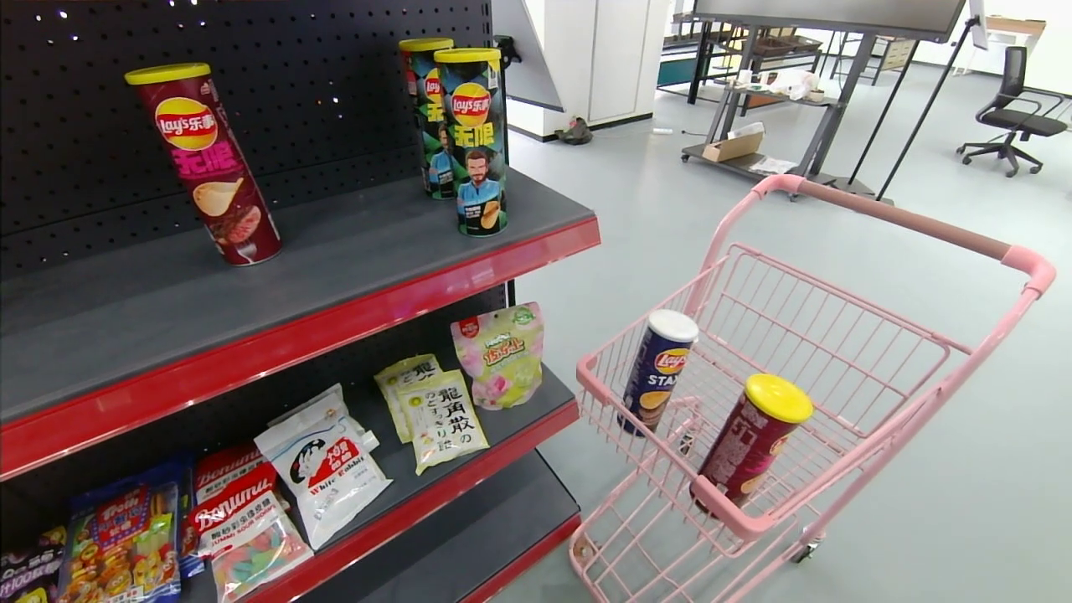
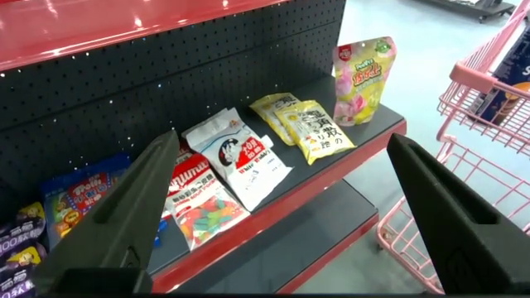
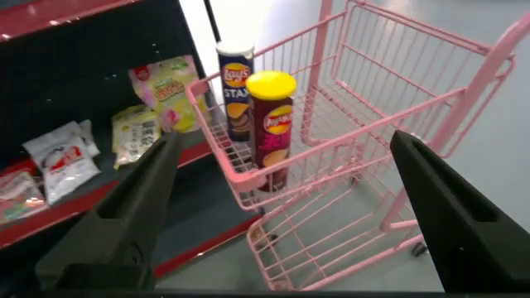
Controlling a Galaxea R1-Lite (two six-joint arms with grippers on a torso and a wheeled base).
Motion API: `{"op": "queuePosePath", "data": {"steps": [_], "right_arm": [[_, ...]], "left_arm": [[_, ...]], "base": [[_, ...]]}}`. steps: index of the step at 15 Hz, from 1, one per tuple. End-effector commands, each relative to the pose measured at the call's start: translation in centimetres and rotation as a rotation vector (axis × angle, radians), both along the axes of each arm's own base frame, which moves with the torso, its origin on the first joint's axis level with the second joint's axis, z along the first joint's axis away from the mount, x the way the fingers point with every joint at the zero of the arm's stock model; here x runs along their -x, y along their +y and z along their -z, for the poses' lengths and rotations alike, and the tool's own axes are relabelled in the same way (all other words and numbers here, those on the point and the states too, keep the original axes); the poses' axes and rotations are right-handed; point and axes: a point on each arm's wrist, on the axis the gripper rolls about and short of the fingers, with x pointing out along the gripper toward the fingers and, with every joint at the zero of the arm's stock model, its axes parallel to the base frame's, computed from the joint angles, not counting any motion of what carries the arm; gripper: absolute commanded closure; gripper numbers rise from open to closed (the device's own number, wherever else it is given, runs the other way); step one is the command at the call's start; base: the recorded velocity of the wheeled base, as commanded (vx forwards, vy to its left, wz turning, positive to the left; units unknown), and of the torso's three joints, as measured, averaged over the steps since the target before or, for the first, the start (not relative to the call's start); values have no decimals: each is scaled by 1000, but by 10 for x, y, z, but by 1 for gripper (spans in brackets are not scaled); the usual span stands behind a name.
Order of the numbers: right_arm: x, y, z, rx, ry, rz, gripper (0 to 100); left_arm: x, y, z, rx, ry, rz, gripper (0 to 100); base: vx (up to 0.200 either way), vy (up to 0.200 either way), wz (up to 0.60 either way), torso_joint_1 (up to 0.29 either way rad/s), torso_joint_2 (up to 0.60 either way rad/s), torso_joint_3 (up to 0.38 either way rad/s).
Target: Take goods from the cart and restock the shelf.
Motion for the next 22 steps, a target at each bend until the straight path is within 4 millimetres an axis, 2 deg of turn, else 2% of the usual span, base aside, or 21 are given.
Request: {"op": "queuePosePath", "data": {"steps": [1,2,3,4,7,10,15,19,22], "right_arm": [[-97,11,-49,-88,262,-155,0],[-135,17,-32,-83,322,-170,0],[-143,18,-27,-83,322,-175,0],[-176,22,10,-71,343,-217,0],[-197,25,48,0,379,-263,0],[-217,26,60,5,378,-258,0],[-231,25,71,19,404,-248,0],[-252,21,89,17,391,-224,0],[-260,23,99,18,359,-229,0]], "left_arm": [[0,0,0,0,0,0,0],[0,0,0,1,0,0,0],[0,0,0,0,0,0,0],[0,0,0,0,0,0,0],[0,0,0,0,0,0,0],[0,0,0,0,0,0,0],[0,0,0,0,0,0,0],[0,0,0,0,-2,0,0],[0,0,0,0,-2,0,0]], "base": [[0,0,0,0,0,0],[0,0,0,0,0,0],[0,0,0,0,0,0],[0,0,0,0,0,0],[0,0,0,0,0,0],[0,0,0,0,0,0],[0,0,0,0,0,0],[0,0,0,0,0,0],[0,0,0,0,0,0]]}}
